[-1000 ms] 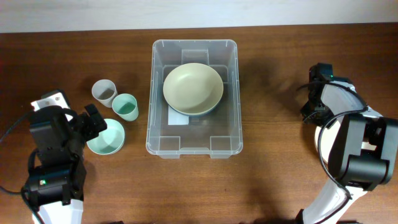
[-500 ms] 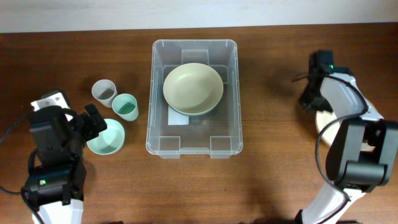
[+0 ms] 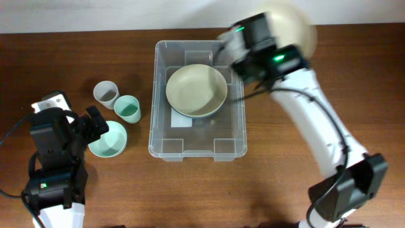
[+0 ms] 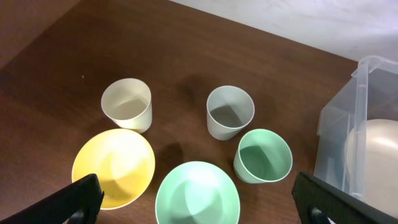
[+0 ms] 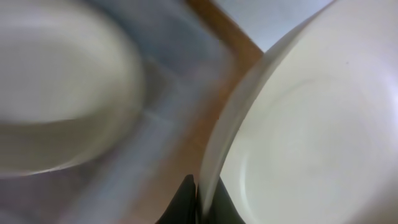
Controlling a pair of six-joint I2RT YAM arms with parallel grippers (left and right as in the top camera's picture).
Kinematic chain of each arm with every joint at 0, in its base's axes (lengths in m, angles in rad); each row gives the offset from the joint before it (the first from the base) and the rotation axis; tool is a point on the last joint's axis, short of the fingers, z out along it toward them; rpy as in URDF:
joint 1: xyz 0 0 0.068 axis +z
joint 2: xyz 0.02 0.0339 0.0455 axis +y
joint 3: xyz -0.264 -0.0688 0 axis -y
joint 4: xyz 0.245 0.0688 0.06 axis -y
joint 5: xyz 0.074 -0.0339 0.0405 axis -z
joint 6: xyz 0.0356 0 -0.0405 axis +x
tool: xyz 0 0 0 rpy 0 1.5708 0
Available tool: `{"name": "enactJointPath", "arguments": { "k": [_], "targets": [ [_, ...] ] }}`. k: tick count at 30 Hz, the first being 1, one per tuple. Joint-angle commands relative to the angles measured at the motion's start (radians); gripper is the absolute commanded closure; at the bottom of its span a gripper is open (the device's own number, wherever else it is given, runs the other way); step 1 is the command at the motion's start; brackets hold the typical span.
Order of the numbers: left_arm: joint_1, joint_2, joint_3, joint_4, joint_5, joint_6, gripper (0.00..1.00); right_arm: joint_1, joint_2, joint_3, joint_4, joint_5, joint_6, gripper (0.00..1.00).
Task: Pack container
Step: 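Lift the cream plate with the right gripper and place it in the container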
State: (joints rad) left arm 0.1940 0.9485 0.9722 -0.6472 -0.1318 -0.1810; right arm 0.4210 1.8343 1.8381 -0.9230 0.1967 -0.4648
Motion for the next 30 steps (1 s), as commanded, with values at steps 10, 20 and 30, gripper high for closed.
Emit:
{"name": "enactJointPath", "arguments": {
  "k": [10, 20, 30],
  "targets": [
    [0.005, 0.001, 0.016, 0.002, -0.008, -0.012, 0.01, 0.227, 0.101, 0.013, -0.005, -0.252, -0.309, 0.96],
    [0.005, 0.001, 0.016, 0.002, -0.008, -0.011, 0.00, 0.227, 0.227, 0.013, -0.004, -0.325, -0.313, 0.95],
    [0.005, 0.001, 0.016, 0.002, -0.008, -0.011, 0.01, 0.211, 0.128, 0.024, 0.014, -0.271, -0.224, 0.63]
  ]
}}
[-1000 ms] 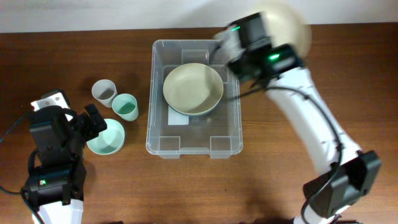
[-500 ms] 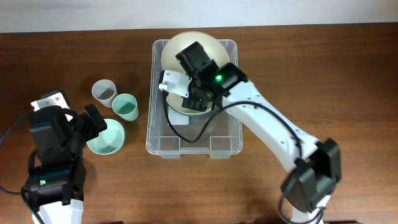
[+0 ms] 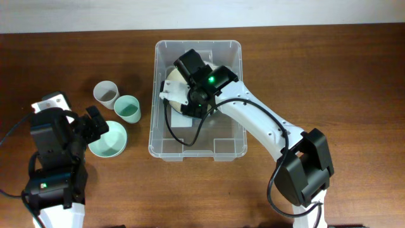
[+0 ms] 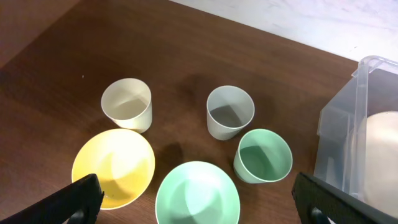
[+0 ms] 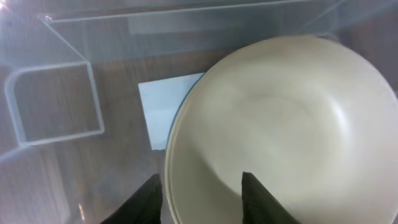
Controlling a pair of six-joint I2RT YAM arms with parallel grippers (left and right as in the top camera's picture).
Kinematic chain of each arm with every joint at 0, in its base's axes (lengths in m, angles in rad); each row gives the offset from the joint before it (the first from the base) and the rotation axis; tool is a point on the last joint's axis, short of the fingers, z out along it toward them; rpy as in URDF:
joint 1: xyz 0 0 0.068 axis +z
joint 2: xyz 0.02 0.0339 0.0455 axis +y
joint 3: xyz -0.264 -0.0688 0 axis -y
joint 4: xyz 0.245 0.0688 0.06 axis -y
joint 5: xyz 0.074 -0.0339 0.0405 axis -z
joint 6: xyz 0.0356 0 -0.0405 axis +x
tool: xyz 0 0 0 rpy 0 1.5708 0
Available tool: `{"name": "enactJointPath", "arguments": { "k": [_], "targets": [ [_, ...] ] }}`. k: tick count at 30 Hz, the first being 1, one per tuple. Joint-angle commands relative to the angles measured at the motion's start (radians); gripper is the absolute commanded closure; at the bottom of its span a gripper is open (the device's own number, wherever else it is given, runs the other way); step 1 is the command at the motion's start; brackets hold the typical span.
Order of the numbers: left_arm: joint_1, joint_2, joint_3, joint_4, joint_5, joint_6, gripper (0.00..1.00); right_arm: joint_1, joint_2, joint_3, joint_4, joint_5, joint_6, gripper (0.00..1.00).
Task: Pack container
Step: 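Lift the cream plate with the right gripper and place it in the container, then release the plate and retract the right gripper to the right side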
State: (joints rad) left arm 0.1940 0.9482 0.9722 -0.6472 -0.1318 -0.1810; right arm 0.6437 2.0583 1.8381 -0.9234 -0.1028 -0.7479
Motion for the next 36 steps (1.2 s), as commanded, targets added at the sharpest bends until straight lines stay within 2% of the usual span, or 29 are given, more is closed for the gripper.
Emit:
{"name": "enactJointPath", "arguments": {
  "k": [1, 2, 4, 7, 9, 11, 16, 19, 28, 36],
  "targets": [
    [0.005, 0.002, 0.016, 0.002, -0.008, -0.011, 0.01, -0.023, -0.122, 0.033, 0.028, 0.063, 0.114, 0.64],
    [0.005, 0.002, 0.016, 0.002, -0.008, -0.011, 0.01, -0.037, -0.148, 0.042, 0.047, 0.099, 0.178, 0.65],
    [0.005, 0.002, 0.016, 0.002, -0.008, -0.002, 0.01, -0.081, -0.199, 0.055, 0.090, 0.182, 0.349, 0.74],
    [0.005, 0.002, 0.016, 0.002, -0.008, -0.001, 0.01, -0.193, -0.253, 0.055, 0.124, 0.255, 0.616, 0.96],
    [0.005, 0.002, 0.016, 0.002, -0.008, -0.001, 0.01, -0.286, -0.259, 0.055, 0.115, 0.252, 0.776, 0.96],
    [0.005, 0.002, 0.016, 0.002, -0.008, -0.001, 0.00, -0.380, -0.247, 0.049, 0.092, 0.208, 0.879, 0.96],
    [0.005, 0.002, 0.016, 0.002, -0.008, -0.001, 0.01, -0.535, -0.156, 0.042, 0.043, 0.004, 0.881, 0.96],
    [0.005, 0.002, 0.016, 0.002, -0.008, -0.002, 0.01, -0.571, -0.084, 0.039, 0.024, -0.142, 0.806, 0.96],
    [0.005, 0.002, 0.016, 0.002, -0.008, -0.002, 0.01, -0.558, 0.052, 0.039, 0.050, -0.381, 0.713, 0.96],
    [0.005, 0.002, 0.016, 0.002, -0.008, -0.002, 0.01, -0.552, 0.076, 0.036, 0.037, -0.473, 0.695, 0.96]
  ]
}}
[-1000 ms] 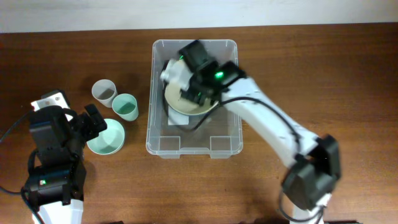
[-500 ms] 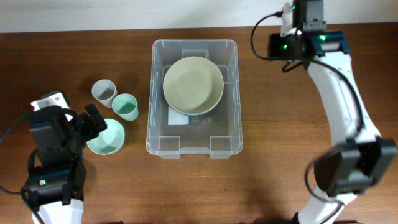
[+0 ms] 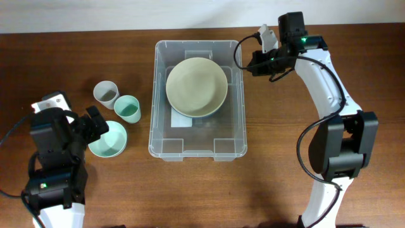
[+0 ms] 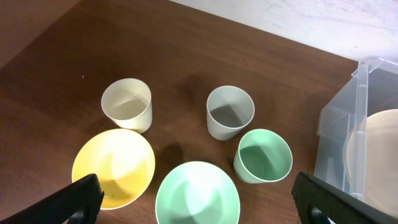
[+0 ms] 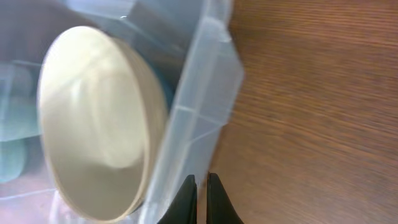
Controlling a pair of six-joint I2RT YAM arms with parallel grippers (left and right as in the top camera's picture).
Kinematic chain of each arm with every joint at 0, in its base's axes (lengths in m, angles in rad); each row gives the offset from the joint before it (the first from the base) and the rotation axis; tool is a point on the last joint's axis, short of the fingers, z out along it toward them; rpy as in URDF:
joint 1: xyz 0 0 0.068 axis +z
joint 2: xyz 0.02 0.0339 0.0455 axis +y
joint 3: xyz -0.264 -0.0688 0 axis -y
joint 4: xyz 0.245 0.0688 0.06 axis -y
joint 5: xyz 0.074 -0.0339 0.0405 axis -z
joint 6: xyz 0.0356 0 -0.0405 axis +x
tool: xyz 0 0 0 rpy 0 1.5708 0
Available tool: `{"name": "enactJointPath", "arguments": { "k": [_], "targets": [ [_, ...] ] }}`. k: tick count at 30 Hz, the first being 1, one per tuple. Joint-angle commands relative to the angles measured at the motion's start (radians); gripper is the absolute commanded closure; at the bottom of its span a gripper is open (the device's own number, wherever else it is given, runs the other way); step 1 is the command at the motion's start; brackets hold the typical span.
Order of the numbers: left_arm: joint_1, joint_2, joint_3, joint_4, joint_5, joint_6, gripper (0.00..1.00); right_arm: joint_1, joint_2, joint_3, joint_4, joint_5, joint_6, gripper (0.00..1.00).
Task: Pack container
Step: 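Release the plate and retract the right gripper to the right side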
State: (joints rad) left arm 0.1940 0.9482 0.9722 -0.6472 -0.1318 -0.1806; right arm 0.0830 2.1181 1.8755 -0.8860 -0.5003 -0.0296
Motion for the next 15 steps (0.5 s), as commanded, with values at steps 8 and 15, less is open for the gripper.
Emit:
{"name": "enactJointPath", "arguments": {
  "k": [8, 15],
  "targets": [
    [0.005, 0.002, 0.016, 0.002, -0.008, -0.002, 0.01, 0.008, 0.016, -0.001, -0.003, -0.070, -0.023, 0.96],
    [0.005, 0.002, 0.016, 0.002, -0.008, -0.002, 0.01, 0.008, 0.016, -0.001, 0.009, 0.047, -0.023, 0.96]
  ]
}}
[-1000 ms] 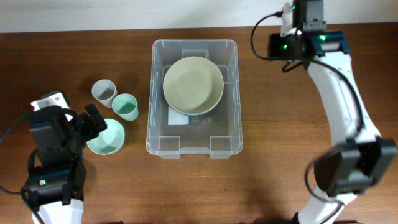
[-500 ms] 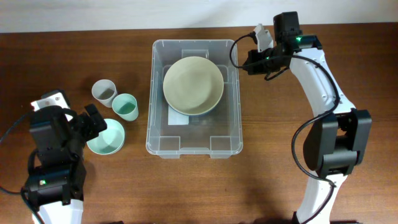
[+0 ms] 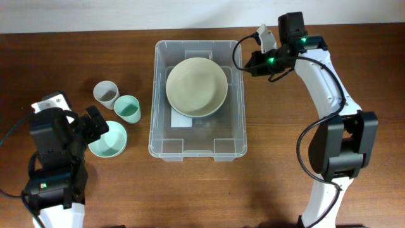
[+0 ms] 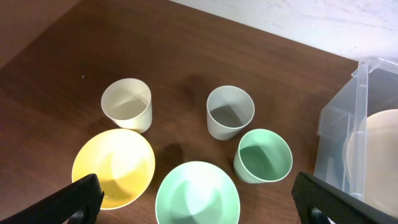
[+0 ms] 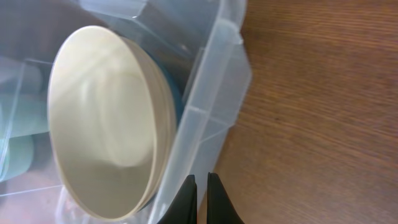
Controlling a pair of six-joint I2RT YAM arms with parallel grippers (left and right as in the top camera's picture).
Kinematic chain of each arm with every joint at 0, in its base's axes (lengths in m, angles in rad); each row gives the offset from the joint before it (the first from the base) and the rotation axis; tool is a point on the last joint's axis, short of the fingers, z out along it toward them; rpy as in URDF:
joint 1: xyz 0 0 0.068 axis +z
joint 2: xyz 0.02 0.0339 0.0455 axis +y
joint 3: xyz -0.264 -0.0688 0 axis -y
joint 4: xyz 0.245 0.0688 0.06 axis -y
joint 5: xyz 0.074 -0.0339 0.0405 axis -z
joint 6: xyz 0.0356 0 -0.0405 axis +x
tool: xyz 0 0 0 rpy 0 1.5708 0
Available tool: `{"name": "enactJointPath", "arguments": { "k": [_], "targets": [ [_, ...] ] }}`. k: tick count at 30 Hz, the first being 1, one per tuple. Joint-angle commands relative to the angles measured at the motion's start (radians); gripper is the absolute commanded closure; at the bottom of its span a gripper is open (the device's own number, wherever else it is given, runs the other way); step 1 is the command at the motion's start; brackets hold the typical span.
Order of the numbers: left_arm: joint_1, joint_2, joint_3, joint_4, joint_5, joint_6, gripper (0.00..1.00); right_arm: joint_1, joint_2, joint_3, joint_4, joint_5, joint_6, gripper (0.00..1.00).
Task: Pack container
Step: 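Release the plate and retract the right gripper to the right side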
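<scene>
The clear plastic container [image 3: 152, 120] stands mid-table with a cream bowl [image 3: 197, 87] in its back half; in the right wrist view that cream bowl [image 5: 102, 149] sits on a bluish one. My right gripper [image 5: 200, 182] is shut on nothing, just outside the container's right wall [image 5: 214, 106], near its back right corner [image 3: 252, 63]. My left gripper [image 4: 199, 208] is open wide above the mint bowl [image 4: 197, 194]. Around it lie a yellow bowl [image 4: 114, 167], a cream cup [image 4: 127, 104], a grey cup [image 4: 230, 112] and a mint cup [image 4: 264, 155].
In the overhead view the left arm [image 3: 54, 145] hides the yellow bowl and the cream cup. A white label lies on the container's floor [image 3: 181, 120]. Bare wood stretches right of the container [image 3: 278, 139].
My right gripper has shifted slightly toward the container's right wall. The left arm, the bowls and the cups stay where they were.
My right gripper first held a cream bowl by its rim at the container's back right, with another bowl inside. Then it was open over the bowl inside the container. Later it was shut and empty outside the right wall, where it remains. The left arm stayed still.
</scene>
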State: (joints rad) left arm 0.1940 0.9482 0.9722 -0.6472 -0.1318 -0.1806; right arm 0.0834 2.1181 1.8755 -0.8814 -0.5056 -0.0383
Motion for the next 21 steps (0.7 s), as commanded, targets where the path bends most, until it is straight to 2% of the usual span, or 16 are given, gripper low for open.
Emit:
{"name": "enactJointPath", "arguments": {
  "k": [1, 11, 15, 21],
  "targets": [
    [0.005, 0.002, 0.016, 0.002, -0.008, -0.002, 0.01, 0.009, 0.016, -0.001, 0.005, 0.068, -0.014, 0.96],
    [0.005, 0.002, 0.016, 0.002, -0.008, -0.002, 0.01, 0.045, 0.017, -0.029, 0.015, 0.088, -0.018, 0.96],
    [0.005, 0.002, 0.016, 0.002, -0.008, -0.002, 0.01, 0.060, 0.017, -0.029, 0.007, -0.014, -0.089, 0.96],
    [0.005, 0.002, 0.016, 0.002, -0.008, -0.002, 0.01, 0.060, 0.017, -0.029, 0.013, 0.069, -0.076, 0.96]
  ]
}}
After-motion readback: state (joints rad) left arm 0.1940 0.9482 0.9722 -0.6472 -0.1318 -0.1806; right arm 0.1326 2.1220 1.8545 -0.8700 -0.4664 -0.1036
